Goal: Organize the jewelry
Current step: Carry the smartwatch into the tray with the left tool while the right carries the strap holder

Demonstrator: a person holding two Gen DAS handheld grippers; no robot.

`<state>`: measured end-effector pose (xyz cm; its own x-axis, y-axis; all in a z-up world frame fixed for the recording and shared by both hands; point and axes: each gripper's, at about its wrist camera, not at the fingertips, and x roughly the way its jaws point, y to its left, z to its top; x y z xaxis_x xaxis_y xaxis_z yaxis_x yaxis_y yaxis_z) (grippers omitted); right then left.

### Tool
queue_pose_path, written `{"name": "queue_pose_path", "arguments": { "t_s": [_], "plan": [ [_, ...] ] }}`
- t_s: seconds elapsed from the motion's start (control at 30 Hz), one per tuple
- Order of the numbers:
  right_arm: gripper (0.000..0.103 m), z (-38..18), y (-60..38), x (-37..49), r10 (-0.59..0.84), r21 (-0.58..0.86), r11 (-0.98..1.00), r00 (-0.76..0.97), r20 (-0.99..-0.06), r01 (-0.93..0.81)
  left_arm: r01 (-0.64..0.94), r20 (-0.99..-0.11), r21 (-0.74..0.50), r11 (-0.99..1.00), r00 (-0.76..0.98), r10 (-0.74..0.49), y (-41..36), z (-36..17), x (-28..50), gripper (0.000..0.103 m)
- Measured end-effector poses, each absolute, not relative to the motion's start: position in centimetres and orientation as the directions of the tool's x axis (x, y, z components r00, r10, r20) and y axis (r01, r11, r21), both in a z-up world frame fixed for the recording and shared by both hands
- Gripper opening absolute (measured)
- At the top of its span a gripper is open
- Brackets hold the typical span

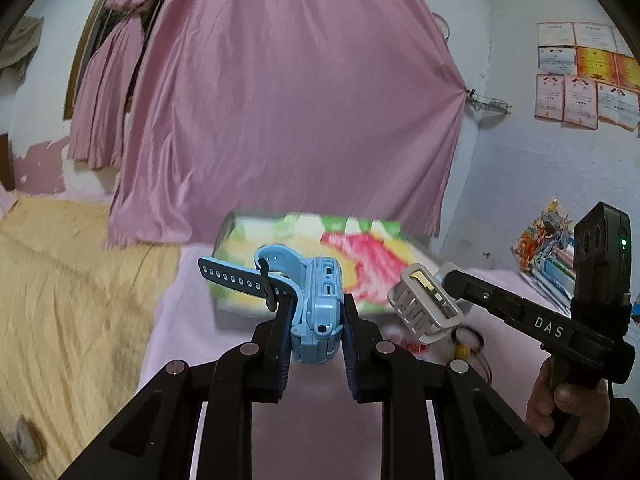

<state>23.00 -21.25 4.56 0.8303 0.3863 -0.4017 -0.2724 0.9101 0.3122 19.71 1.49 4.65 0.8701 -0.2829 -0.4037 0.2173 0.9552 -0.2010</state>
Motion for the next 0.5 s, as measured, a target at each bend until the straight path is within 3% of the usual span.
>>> {"name": "queue_pose_path", "arguments": {
  "t_s": [0.13,0.5],
  "plan": [
    [0.005,5.1,-22.0,25.6,0.336,0.290,0.930,0.848,-0.410,-0.228,0.254,-0.402,-0.214,0.943,0.857,-0.322,0.4,5.3,23.5,0.021],
    [0.005,1.9,-22.2,30.7,0.286,0.280,0.948,0.793,-0.538,-0.151,0.216,-0.579,-0.218,0.952,0.756,-0.305,-1.4,2.2,30.6,0.021]
  ]
}}
